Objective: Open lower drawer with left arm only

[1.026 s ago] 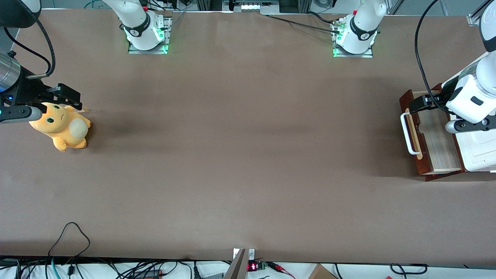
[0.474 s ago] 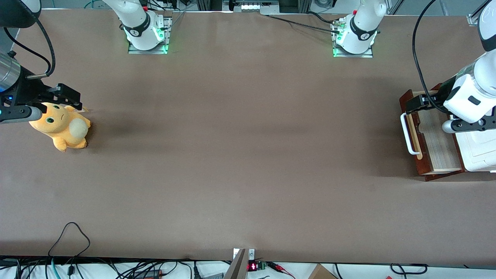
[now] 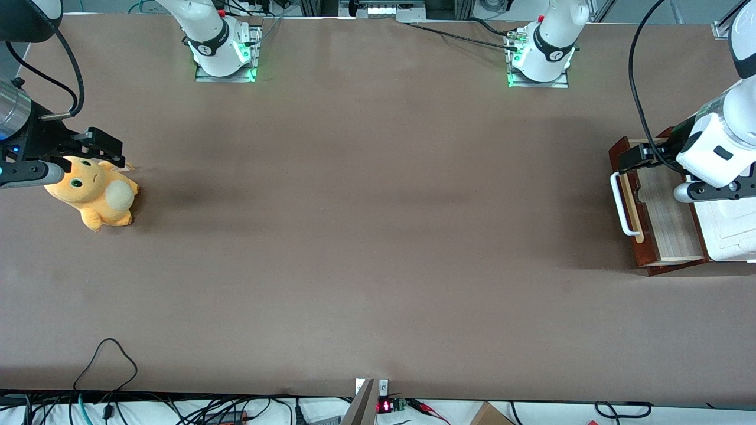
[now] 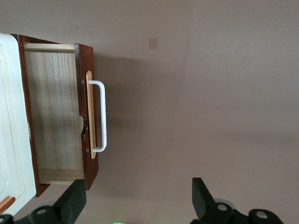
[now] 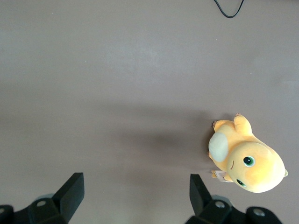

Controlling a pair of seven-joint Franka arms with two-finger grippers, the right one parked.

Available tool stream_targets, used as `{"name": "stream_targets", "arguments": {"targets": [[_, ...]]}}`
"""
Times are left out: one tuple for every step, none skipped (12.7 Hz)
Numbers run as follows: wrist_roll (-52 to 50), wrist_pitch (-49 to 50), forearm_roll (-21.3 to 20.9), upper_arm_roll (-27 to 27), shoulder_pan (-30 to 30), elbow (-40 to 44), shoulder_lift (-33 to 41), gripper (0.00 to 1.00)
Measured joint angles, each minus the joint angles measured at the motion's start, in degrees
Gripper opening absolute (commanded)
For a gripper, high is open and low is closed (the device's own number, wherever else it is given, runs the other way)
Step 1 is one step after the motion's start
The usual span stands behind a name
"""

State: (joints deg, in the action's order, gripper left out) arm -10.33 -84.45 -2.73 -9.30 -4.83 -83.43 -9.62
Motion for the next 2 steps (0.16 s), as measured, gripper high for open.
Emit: {"name": "stream_targets", "arguments": {"targets": [[0.78, -0.02, 0.01, 0.03, 0.00, 0.00, 0.00, 1.00], [1.37, -0.09, 0.02, 0.06, 0.00, 0.00, 0.00, 1.00]]}}
